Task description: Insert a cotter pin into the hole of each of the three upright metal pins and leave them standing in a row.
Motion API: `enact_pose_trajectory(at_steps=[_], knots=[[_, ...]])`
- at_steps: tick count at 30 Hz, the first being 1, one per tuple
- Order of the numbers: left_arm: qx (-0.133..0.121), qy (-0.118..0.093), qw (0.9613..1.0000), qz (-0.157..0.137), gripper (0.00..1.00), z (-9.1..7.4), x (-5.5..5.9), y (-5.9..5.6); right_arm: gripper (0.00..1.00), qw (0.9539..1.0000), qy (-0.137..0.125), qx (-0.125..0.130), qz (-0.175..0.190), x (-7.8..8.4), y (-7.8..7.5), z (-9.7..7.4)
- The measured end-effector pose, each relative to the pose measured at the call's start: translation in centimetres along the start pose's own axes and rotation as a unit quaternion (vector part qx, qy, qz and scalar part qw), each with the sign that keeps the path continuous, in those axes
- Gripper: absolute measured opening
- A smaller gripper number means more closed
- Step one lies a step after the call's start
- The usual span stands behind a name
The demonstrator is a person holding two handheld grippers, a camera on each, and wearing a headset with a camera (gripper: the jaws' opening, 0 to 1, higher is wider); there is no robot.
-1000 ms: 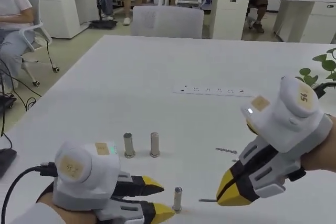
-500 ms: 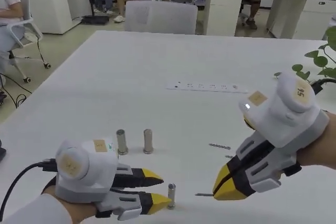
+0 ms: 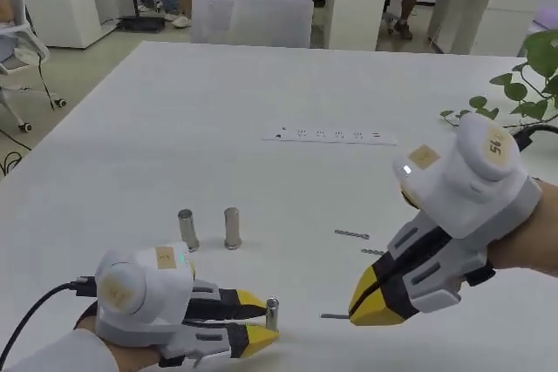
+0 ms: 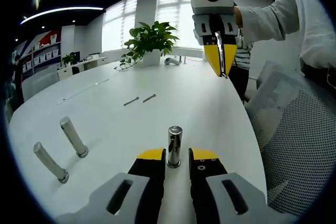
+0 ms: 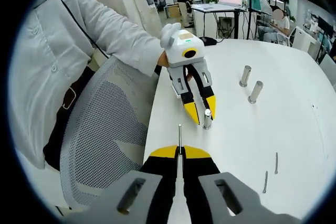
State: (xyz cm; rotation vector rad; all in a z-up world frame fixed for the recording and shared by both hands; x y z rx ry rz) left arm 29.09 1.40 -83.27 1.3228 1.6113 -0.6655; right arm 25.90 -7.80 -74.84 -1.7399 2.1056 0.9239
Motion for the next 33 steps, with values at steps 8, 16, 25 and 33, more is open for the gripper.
enact_pose_trajectory(at_steps=[8,16,25,33], knots=[[-0.005,-0.003,1.0,-0.001,0.11,0.8,-0.1,0.1,0.04,0.9999,0.002,0.008,0.008,0.3,-0.3,-0.1],[-0.007,-0.005,1.0,-0.001,0.08,1.0,0.4,0.4,0.04,0.9997,0.002,0.024,0.006,0.1,-0.6,0.3],[0.009,-0.019,0.9997,0.014,0.07,0.9,0.5,0.3,0.04,0.9991,0.004,0.043,0.002,-0.3,-1.5,0.9],[0.027,-0.024,0.9991,0.023,0.07,1.0,0.4,0.3,0.04,0.9973,0.022,0.067,-0.021,-0.7,-2.2,2.1]])
Point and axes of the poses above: the centre of the closed fingertips' face, and the gripper's own axes: z roughly forward along the fingers, y roughly to its left, x roughly out of its underside, the point moved 2 cm from there along -z, roughly backward along the fingers, and after that the axes turned 13 degrees about z, right-handed, at the moved point
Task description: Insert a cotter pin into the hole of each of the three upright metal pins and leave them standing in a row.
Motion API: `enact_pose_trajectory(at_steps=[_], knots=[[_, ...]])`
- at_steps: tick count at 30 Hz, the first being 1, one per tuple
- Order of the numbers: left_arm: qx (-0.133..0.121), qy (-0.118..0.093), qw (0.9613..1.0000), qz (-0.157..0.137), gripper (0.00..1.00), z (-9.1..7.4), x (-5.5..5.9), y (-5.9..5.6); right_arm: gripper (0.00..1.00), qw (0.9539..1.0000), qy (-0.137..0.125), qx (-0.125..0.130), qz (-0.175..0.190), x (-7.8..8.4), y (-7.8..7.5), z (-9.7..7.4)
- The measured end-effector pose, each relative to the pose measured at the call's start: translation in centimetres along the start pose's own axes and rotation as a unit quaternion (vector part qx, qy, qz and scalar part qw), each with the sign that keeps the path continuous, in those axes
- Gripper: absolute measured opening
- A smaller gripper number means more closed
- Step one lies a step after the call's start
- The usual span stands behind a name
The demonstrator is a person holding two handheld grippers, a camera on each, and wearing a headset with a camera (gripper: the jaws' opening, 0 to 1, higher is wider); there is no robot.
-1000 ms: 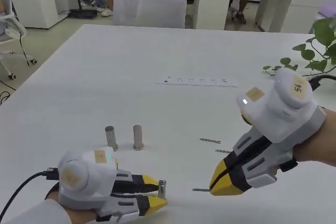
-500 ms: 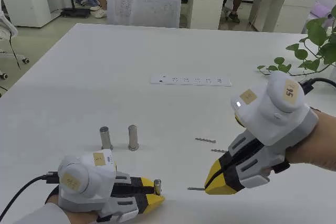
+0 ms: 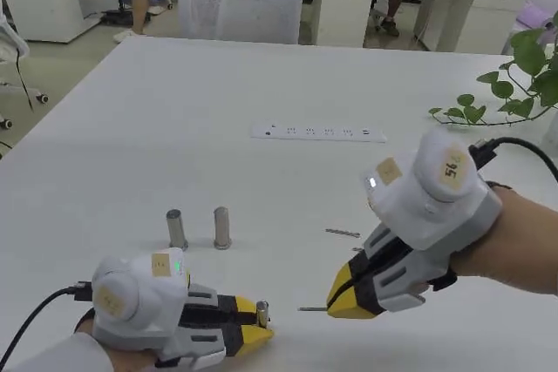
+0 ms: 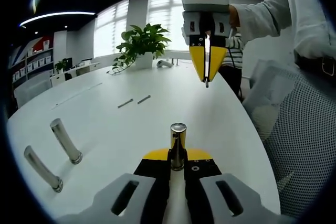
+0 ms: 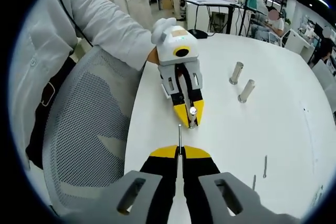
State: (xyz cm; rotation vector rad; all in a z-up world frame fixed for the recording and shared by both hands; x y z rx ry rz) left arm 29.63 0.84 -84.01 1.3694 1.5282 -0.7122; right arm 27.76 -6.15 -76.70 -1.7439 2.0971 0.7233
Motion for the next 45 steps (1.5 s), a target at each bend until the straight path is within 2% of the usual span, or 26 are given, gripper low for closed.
enact_pose_trajectory(at_steps=[3,9,15,23,28,45], knots=[[0.003,-0.002,1.0,0.001,0.07,0.0,0.0,0.0,0.04,0.9998,0.008,0.013,-0.01,0.0,-0.4,0.5],[0.002,-0.004,1.0,-0.004,0.07,0.2,0.0,0.2,0.04,0.9997,0.006,0.023,-0.001,-0.3,-1.3,1.3],[-0.003,-0.003,1.0,-0.003,0.06,0.5,0.0,0.4,0.04,0.9991,0.017,0.039,-0.005,-0.3,-2.2,2.2],[-0.01,-0.005,0.9999,-0.006,0.06,0.7,0.0,0.6,0.04,0.9988,0.022,0.043,0.001,0.0,-2.3,3.2],[-0.011,-0.005,0.9999,-0.007,0.06,0.7,0.0,0.6,0.04,0.9986,0.02,0.049,0.008,0.0,-2.6,3.3],[-0.011,-0.007,0.9999,-0.01,0.06,0.7,0.0,0.5,0.04,0.9987,0.022,0.045,0.003,-0.5,-2.6,3.7]])
Point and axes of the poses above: the centre of the closed fingertips' face, and the gripper's own axes: z roughly forward along the fingers, y roughly to its left, x roughly out of its underside, the point moved 2 cm from there along -z, roughly backward along the fingers, and after that the axes turned 13 degrees about z, right-handed, at the moved point
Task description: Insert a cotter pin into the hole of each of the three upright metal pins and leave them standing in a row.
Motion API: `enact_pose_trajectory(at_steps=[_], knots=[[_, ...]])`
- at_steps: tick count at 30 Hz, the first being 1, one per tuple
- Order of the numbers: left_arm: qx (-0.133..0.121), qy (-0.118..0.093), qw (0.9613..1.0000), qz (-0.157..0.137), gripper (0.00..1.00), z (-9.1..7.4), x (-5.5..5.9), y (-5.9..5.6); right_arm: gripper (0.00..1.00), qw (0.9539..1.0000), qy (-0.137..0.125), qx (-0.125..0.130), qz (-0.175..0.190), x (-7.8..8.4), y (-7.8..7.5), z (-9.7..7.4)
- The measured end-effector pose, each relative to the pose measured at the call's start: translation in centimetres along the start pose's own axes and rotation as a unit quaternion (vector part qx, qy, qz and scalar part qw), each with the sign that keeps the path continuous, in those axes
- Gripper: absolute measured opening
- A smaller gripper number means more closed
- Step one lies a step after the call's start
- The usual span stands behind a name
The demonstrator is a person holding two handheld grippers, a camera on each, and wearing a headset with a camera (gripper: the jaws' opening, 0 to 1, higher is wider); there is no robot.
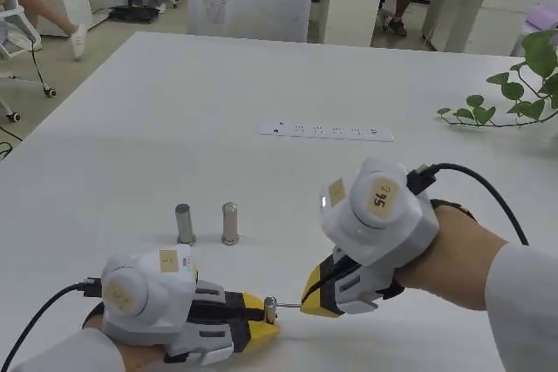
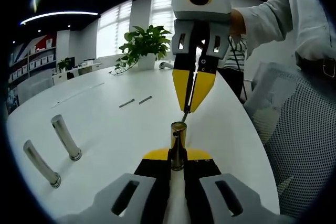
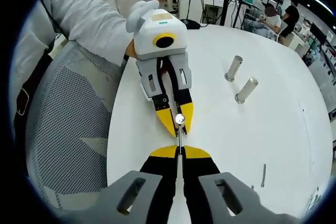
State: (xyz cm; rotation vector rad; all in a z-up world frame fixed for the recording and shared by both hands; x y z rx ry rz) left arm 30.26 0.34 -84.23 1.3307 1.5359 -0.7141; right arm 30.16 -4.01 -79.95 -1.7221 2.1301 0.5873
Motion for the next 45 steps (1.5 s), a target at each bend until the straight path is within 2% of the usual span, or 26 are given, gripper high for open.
enact_pose_trajectory(at_steps=[19,25,27,28,45], knots=[[-0.001,-0.002,1.0,-0.001,0.06,0.3,0.0,0.1,0.04,0.9999,0.006,-0.007,-0.011,-0.3,-0.1,0.5],[0.0,-0.002,1.0,0.0,0.06,0.4,0.0,0.1,0.04,0.9996,0.009,-0.007,-0.025,-0.3,-0.1,0.5],[0.0,-0.002,1.0,0.0,0.06,0.4,0.0,0.1,0.04,0.9997,0.011,-0.008,-0.021,-0.3,-0.1,0.5],[-0.001,-0.003,1.0,-0.001,0.06,0.4,0.0,0.1,0.04,0.9999,0.006,-0.016,-0.002,-0.5,0.2,0.5],[-0.001,-0.003,1.0,-0.001,0.06,0.6,0.0,0.1,0.04,0.9998,0.005,-0.012,-0.017,-1.2,0.1,1.1]])
Point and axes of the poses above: the centre of the closed fingertips' face, and the gripper's own axes: z roughly forward along the fingers, y roughly to its left, x roughly out of its underside, the point moved 2 cm from there along -z, roughly backward along the fingers, and after that the axes turned 13 degrees about z, right-handed, at the moved point
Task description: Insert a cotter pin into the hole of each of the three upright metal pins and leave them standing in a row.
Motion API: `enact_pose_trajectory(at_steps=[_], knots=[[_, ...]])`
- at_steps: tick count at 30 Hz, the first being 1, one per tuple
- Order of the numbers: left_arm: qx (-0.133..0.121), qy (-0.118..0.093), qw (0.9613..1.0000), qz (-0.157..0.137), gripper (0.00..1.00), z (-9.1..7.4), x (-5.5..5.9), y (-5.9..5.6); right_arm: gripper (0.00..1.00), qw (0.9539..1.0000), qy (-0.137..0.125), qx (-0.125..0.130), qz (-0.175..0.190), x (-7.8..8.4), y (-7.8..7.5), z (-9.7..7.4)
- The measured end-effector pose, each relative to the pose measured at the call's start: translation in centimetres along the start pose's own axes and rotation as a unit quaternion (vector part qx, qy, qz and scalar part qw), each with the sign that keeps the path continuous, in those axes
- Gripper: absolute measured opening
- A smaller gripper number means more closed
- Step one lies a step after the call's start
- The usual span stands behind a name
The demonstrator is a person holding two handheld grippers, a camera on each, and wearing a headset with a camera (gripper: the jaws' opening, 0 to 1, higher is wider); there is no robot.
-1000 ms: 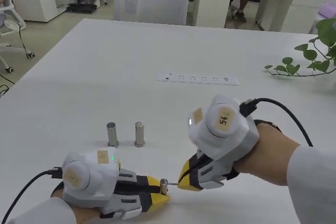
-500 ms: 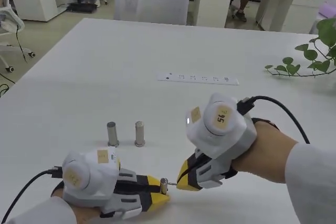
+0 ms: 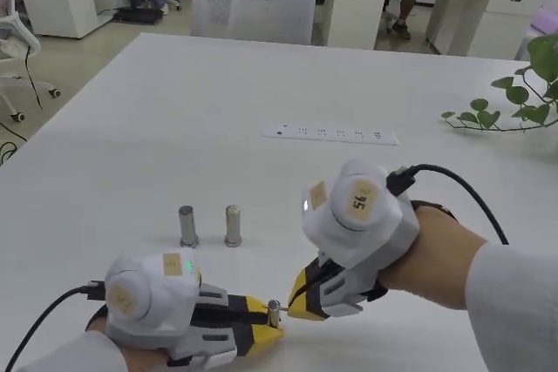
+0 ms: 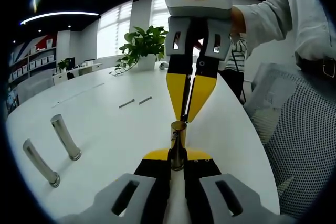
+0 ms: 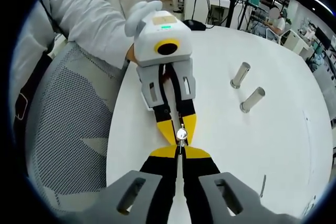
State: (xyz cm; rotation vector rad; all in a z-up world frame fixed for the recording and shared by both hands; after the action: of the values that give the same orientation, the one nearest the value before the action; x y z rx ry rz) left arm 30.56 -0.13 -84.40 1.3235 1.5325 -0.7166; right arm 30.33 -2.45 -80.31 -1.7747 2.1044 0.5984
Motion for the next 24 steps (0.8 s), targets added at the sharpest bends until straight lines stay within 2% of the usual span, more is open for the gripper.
enact_pose_trajectory(at_steps=[14,17,21,24], knots=[[-0.001,-0.001,1.0,-0.001,0.06,0.24,0.01,0.18,0.04,0.9999,0.002,0.003,-0.009,-0.6,-0.08,0.23],[-0.001,-0.002,1.0,-0.001,0.06,0.21,-0.01,0.19,0.05,1.0,0.002,0.001,-0.001,-0.51,0.05,0.2],[-0.001,-0.002,1.0,-0.001,0.06,0.14,-0.01,0.22,0.13,0.9999,-0.003,0.011,0.01,-0.29,-0.18,0.03],[-0.001,-0.002,1.0,-0.001,0.06,0.1,-0.02,0.23,0.15,0.9997,-0.008,0.013,0.02,0.02,-0.26,-0.37]])
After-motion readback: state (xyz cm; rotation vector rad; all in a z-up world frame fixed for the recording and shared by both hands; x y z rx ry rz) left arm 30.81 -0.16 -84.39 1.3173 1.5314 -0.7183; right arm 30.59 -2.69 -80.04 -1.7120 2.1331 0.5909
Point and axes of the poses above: the centre of the closed fingertips' face, and the gripper's own axes: z roughly forward along the fingers, y roughly to its left, x roughly out of its underside, the point moved 2 cm from there along -z, roughly backward along the fingers, and after that the axes turned 13 degrees about z, right-handed, at the moved point
